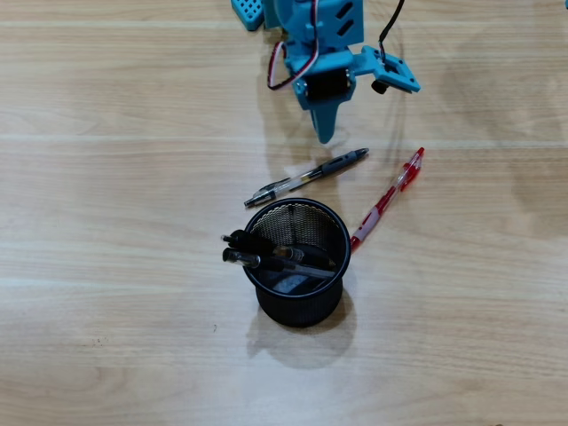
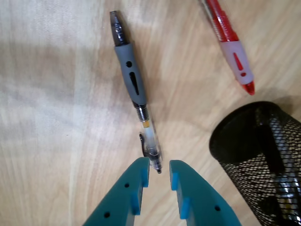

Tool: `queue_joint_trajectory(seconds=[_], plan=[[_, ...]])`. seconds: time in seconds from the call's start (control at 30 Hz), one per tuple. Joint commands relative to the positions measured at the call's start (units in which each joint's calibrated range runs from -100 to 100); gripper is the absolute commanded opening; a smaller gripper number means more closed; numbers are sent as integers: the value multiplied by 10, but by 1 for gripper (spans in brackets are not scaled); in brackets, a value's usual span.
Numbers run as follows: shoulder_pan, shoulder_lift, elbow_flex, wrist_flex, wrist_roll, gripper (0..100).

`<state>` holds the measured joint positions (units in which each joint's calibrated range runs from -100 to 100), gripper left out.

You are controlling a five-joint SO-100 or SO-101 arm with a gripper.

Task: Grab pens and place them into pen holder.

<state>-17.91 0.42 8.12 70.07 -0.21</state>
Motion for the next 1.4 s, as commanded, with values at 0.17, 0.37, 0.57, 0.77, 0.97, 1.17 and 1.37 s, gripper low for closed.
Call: queue_joint_trajectory(seconds=[0.17, 0.37, 0.57, 0.77, 0.97, 1.17, 1.37], plan=[[-3, 25, 61, 3, 1, 7], [-5, 52, 63, 2, 4, 14], [-12, 63, 59, -4, 5, 22], [-3, 101, 35, -4, 5, 22], [11, 179, -33, 4, 6, 22], [32, 195, -64, 4, 27, 22], [50, 199, -57, 4, 34, 22]])
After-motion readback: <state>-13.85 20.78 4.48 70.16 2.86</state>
